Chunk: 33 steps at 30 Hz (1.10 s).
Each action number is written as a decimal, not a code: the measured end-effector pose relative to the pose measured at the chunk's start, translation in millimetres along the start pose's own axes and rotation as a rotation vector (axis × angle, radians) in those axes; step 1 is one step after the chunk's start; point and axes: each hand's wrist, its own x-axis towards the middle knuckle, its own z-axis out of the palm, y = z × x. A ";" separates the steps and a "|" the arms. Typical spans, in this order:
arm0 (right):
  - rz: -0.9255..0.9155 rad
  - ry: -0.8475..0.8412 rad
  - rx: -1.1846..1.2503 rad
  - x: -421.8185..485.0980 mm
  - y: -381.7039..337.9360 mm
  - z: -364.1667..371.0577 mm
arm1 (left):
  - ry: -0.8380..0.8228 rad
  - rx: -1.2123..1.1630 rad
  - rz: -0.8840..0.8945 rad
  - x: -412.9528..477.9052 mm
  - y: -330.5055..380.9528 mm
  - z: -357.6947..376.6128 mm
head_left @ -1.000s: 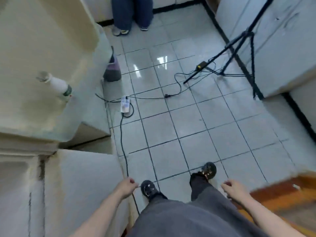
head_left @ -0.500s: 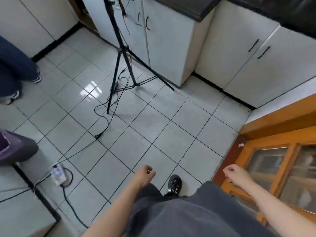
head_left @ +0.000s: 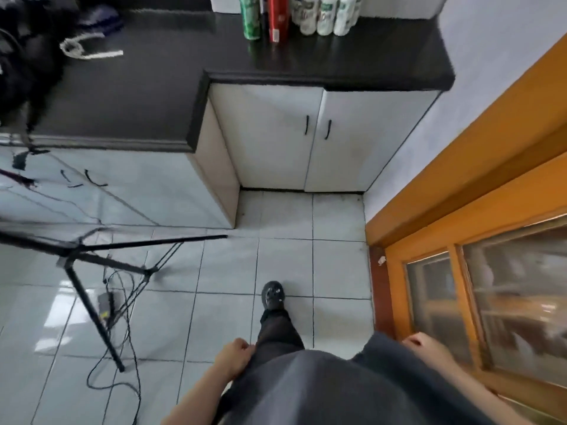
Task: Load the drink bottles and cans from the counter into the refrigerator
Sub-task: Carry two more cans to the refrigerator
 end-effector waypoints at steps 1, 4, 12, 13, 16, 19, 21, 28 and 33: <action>0.028 0.030 0.039 -0.8 -8.0 -5.8 | -0.015 0.068 0.002 10.4 5.8 -21.8; 0.080 0.130 0.189 4.6 -46.0 -23.8 | 0.025 0.155 0.044 42.7 34.5 -95.7; 0.048 0.094 0.251 33.7 -153.5 -62.6 | 0.156 0.108 0.112 122.3 154.3 -236.5; 0.020 0.083 0.255 42.9 -166.3 -70.5 | 0.160 0.081 0.139 130.3 170.1 -243.5; -0.087 0.056 0.234 74.6 -207.3 -100.7 | 0.141 0.023 0.202 141.3 212.6 -252.5; -0.175 0.035 0.167 115.6 -255.4 -140.8 | 0.066 -0.001 0.176 144.5 239.7 -255.9; -0.244 0.041 0.081 136.9 -292.3 -172.2 | 0.023 0.034 0.131 147.8 245.9 -261.4; -0.548 0.329 0.118 169.1 -446.2 -297.4 | 0.233 -0.196 0.038 165.7 297.1 -341.4; -0.697 0.357 0.253 165.9 -529.7 -348.7 | 0.427 -0.577 0.220 159.8 356.8 -385.3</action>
